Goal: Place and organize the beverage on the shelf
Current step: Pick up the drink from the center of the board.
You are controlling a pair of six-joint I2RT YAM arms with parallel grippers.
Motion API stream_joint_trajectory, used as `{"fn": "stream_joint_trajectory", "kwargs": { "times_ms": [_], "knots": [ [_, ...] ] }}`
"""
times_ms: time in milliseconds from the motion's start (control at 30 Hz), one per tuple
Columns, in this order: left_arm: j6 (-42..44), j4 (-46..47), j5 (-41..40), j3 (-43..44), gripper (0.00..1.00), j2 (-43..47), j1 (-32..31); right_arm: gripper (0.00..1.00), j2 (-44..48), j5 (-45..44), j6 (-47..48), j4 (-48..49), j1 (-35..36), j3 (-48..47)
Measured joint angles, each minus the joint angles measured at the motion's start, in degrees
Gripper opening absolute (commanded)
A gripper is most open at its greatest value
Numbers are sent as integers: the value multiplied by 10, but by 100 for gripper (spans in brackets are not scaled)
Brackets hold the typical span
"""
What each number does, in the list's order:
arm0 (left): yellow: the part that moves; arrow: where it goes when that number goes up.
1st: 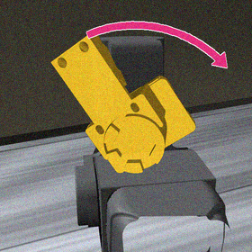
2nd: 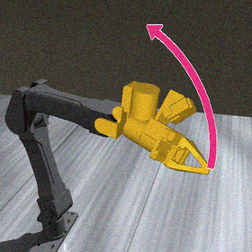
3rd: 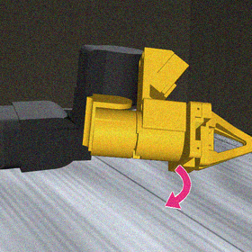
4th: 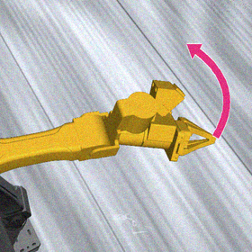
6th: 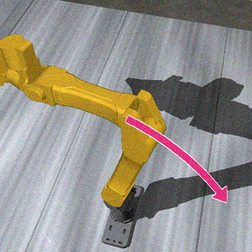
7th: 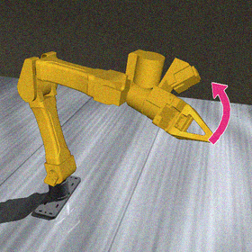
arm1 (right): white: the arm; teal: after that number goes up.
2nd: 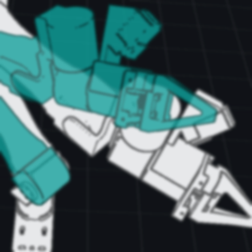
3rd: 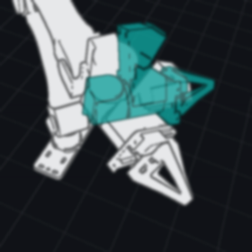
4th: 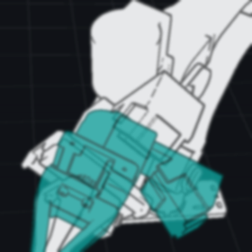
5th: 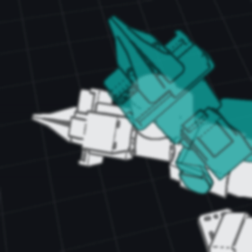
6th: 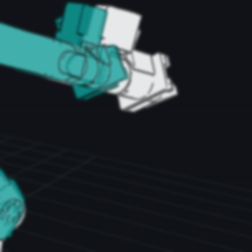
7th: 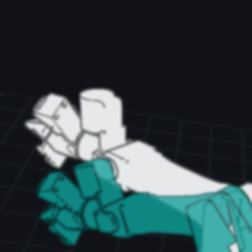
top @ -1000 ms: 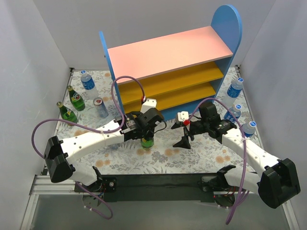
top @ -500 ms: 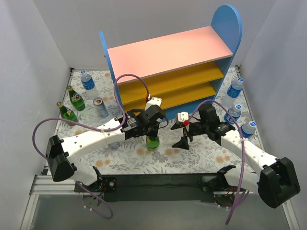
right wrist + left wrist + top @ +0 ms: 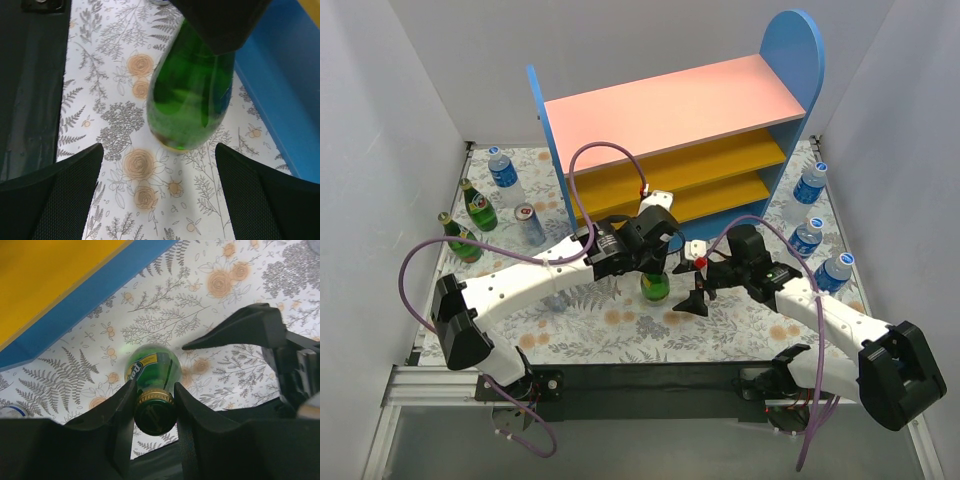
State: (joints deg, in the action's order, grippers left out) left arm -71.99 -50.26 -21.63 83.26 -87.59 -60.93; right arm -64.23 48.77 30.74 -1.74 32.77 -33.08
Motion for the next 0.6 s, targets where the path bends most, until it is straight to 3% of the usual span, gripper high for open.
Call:
{"fn": "stream_joint_trajectory", "kwargs": {
  "times_ms": [600],
  "knots": [
    [6,-3,16,104,0,-23,0,98,-25,-75,-68,116,17,1]
  ]
}}
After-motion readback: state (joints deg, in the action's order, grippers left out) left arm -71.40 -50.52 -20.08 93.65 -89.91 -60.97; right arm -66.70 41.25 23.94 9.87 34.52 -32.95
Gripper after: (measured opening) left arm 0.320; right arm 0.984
